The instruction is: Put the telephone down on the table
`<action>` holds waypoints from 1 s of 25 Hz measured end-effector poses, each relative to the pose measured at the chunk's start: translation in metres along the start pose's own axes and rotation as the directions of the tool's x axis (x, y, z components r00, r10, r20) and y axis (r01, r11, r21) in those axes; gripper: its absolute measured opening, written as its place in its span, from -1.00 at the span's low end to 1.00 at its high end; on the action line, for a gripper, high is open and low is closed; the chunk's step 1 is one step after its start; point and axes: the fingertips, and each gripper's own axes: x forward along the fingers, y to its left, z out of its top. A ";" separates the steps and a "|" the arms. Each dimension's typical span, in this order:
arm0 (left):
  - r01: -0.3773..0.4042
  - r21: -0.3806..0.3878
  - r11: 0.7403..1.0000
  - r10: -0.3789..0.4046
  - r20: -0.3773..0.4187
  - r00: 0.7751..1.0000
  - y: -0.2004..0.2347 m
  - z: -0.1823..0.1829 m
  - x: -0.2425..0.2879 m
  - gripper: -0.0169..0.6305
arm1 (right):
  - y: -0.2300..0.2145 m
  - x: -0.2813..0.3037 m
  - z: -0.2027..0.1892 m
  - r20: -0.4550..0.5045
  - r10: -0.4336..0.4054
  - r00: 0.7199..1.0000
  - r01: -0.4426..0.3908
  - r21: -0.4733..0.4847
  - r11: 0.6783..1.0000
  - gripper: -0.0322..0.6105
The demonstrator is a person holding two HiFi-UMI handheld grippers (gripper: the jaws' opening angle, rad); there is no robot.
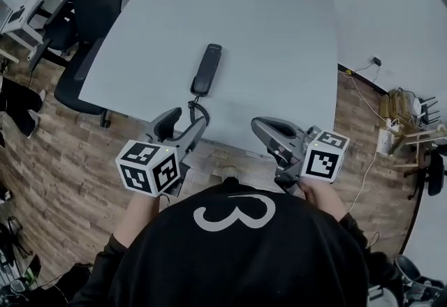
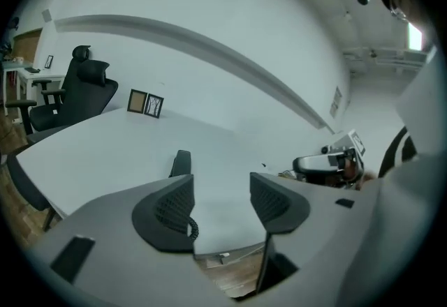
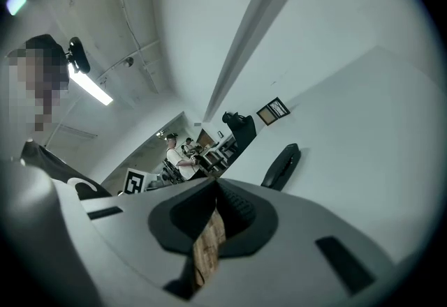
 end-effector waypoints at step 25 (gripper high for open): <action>0.360 0.030 0.933 -0.361 0.075 0.930 -0.105 -0.047 -0.185 -0.91 | 0.174 -0.019 -0.111 0.048 -0.041 0.998 0.047 -0.127 0.991 -0.87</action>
